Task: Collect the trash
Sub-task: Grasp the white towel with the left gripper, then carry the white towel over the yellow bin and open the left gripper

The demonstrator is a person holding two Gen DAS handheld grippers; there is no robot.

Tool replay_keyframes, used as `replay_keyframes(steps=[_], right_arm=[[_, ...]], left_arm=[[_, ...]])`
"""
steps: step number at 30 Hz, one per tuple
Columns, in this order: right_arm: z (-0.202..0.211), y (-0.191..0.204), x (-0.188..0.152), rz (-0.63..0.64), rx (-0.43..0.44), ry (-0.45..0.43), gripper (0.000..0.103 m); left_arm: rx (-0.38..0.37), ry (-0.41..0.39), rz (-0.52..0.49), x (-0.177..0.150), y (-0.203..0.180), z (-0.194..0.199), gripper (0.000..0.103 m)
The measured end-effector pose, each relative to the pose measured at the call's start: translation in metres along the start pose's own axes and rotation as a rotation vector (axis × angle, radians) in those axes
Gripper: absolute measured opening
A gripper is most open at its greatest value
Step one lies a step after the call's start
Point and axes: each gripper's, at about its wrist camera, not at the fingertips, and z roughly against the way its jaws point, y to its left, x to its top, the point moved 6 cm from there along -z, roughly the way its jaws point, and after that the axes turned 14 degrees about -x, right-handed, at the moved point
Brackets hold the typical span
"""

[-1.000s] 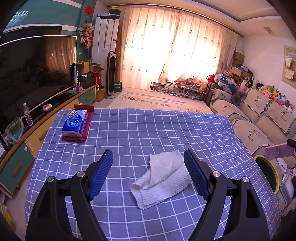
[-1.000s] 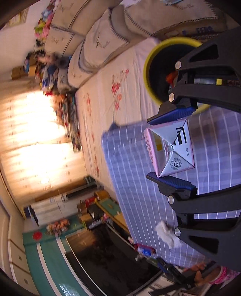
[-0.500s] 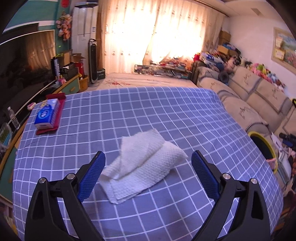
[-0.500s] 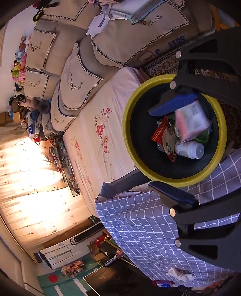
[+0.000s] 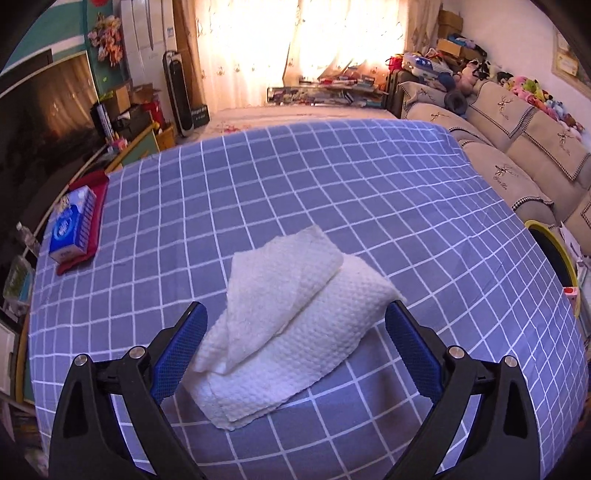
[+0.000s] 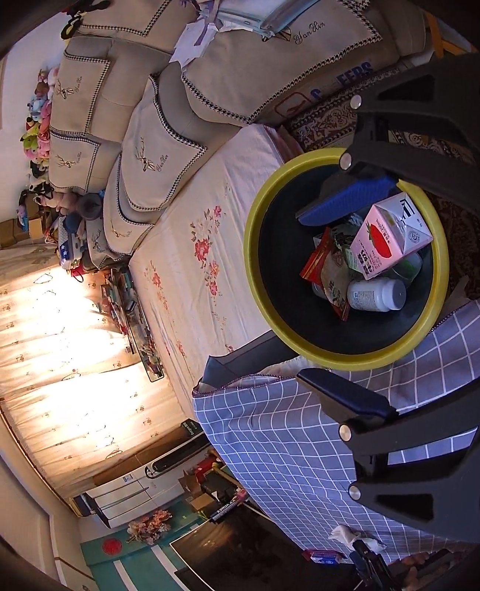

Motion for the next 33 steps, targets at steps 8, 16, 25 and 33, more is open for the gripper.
replay_keyframes(steps=[8,16,25,33], right_arm=[[0.000,0.003,-0.003,-0.001,0.022,0.003,0.075],[0.007,0.003,-0.003,-0.006,0.043,-0.010,0.075],[0.019,-0.013,-0.008,-0.030,0.073,-0.031,0.075],[0.035,-0.052,-0.006,-0.073,0.043,-0.069,0.075]], left_arm=[[0.030,0.031,-0.008,-0.009,0.003,-0.013,0.064],[0.007,0.020,-0.003,-0.005,-0.004,-0.005,0.014],[-0.079,-0.019,-0.121,0.010,-0.084,0.007,0.013],[-0.235,0.007,-0.247,0.032,-0.202,-0.016,0.013]])
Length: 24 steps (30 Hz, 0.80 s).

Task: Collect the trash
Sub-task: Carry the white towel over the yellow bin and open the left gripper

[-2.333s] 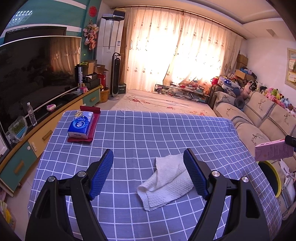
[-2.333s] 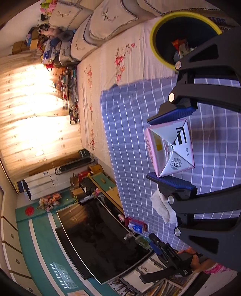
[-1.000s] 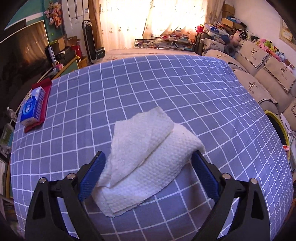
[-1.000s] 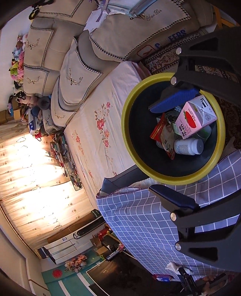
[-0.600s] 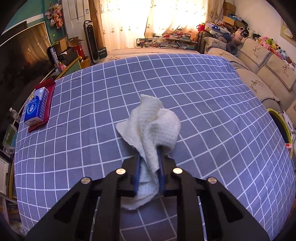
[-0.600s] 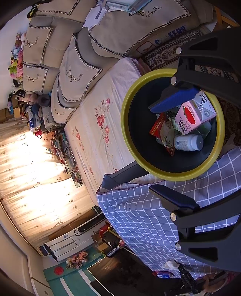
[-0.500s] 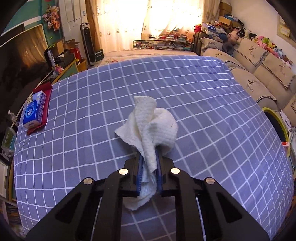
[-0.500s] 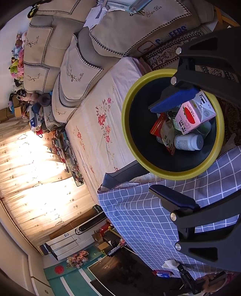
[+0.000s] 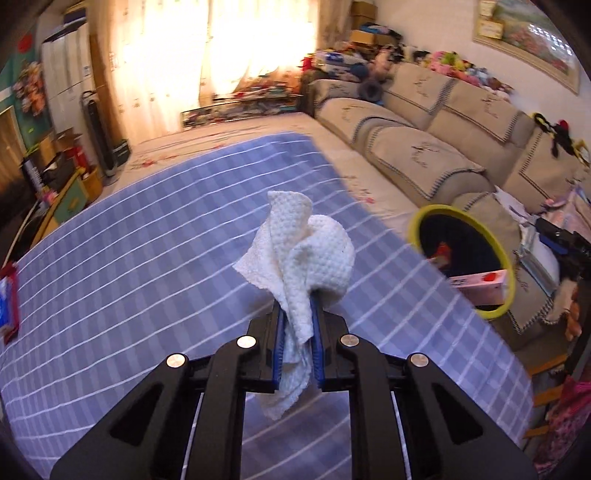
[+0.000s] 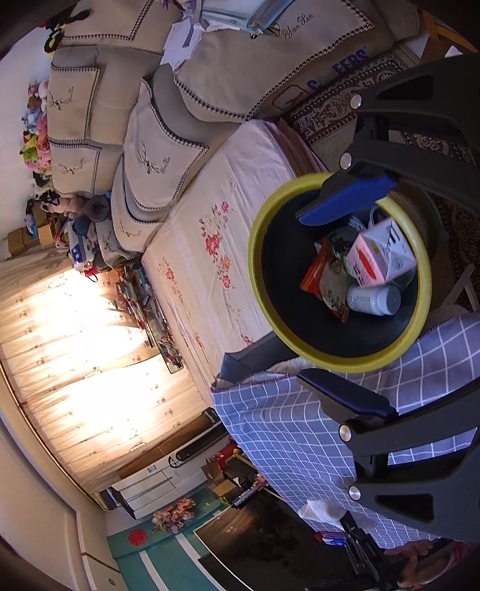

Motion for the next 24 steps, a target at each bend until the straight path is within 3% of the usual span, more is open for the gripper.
replay_keyframes(steps=[12,16,22,23,24], right_arm=[[0.016,-0.055,0.004,-0.050,-0.060,-0.040,0.076],[0.016,-0.060,0.003,-0.055,-0.057,-0.036,0.076],[0.015,-0.063,0.004,-0.058,-0.049,-0.034,0.077],[0.016,-0.062,0.004,-0.057,-0.050,-0.035,0.077],[0.016,-0.061,0.004,-0.055,-0.051,-0.036,0.077]], left_arm=[[-0.234,0.092,-0.205,0.058,-0.172,-0.096,0.013],[-0.255,0.137,-0.212,0.062,-0.201,-0.129,0.014],[-0.235,0.208,-0.206,0.066,-0.214,-0.178,0.017],[-0.234,0.216,-0.204,0.063,-0.212,-0.182,0.020],[-0.230,0.226,-0.201,0.063,-0.212,-0.189,0.031]])
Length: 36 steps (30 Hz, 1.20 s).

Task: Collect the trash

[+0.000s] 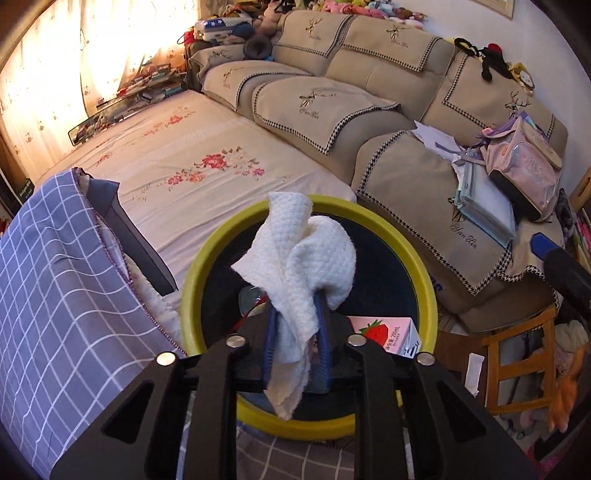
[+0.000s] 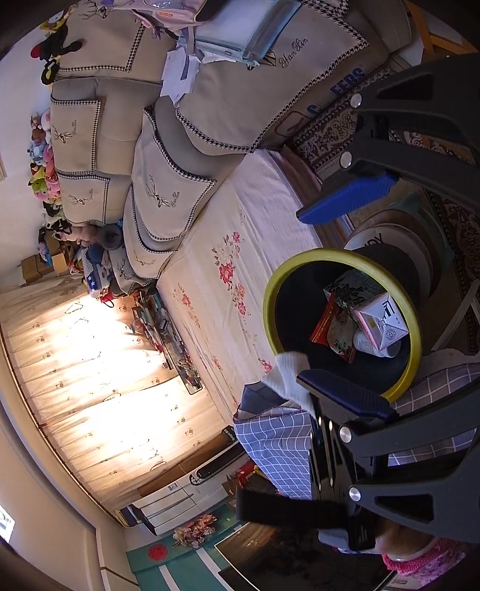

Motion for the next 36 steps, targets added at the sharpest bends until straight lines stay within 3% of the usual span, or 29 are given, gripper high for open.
replay_keyframes(steps=[1,2,3,9,14,18,21,26,31,36], right_arm=[[0.001,0.001,0.001,0.000,0.000,0.000,0.077],[0.001,0.002,0.001,0.001,0.001,0.000,0.077],[0.002,0.003,0.001,0.005,0.003,-0.001,0.078],[0.014,0.011,0.002,0.043,-0.008,-0.016,0.081],[0.024,0.025,-0.003,0.080,0.004,-0.014,0.085],[0.036,0.047,-0.012,0.138,0.041,-0.013,0.089],[0.049,0.068,-0.022,0.197,0.069,-0.013,0.093],[0.072,0.107,-0.039,0.296,0.121,-0.015,0.096],[0.101,0.136,-0.051,0.368,0.172,-0.043,0.096],[0.135,0.144,-0.055,0.390,0.188,-0.090,0.096]], left_arm=[[0.001,0.009,0.009,0.001,0.001,-0.005,0.041],[0.005,0.016,0.017,0.000,0.004,-0.009,0.059],[0.015,0.018,0.024,0.001,0.007,-0.014,0.064],[0.033,0.021,0.093,-0.021,0.027,-0.006,0.077],[0.085,-0.080,0.122,-0.050,0.034,0.057,0.088],[0.174,-0.206,0.139,-0.089,0.036,0.131,0.098],[0.281,-0.302,0.185,-0.132,0.044,0.190,0.098],[0.440,-0.397,0.299,-0.210,0.065,0.273,0.098],[0.534,-0.473,0.431,-0.284,0.075,0.347,0.098],[0.616,-0.531,0.462,-0.331,0.061,0.405,0.098]])
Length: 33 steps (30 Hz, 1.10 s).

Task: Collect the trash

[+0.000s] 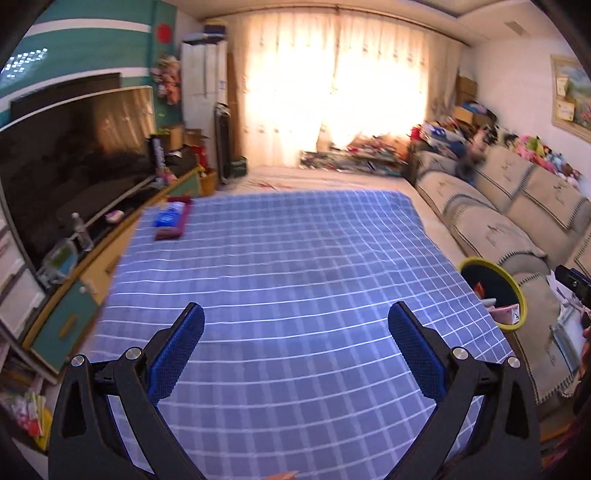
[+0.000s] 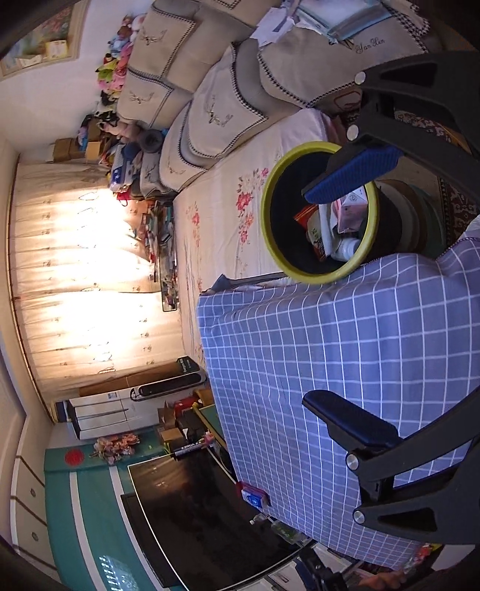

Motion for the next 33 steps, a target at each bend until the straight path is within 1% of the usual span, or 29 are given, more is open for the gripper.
replay_keyframes(steps=[3,6,9,18,23,33], right_arm=[[0.019,0.004,0.004,0.008,-0.014,-0.036,0.096],[0.034,0.006,0.007,0.005,-0.004,-0.064,0.096],[0.044,0.010,0.007,0.014,0.000,-0.084,0.096],[0.061,0.017,0.003,0.023,0.015,-0.113,0.096],[0.063,0.021,0.002,0.026,0.020,-0.116,0.096],[0.063,0.025,0.002,0.034,0.017,-0.118,0.096]], left_arm=[[0.003,-0.054,0.025,0.001,0.011,0.034,0.098],[-0.003,-0.112,0.033,0.003,0.014,0.062,0.098],[-0.013,-0.128,0.041,0.002,0.007,0.074,0.098],[-0.023,-0.128,0.065,-0.008,-0.005,0.083,0.098],[-0.008,-0.138,0.051,-0.011,-0.010,0.087,0.098],[-0.012,-0.136,0.056,-0.011,-0.011,0.086,0.098]])
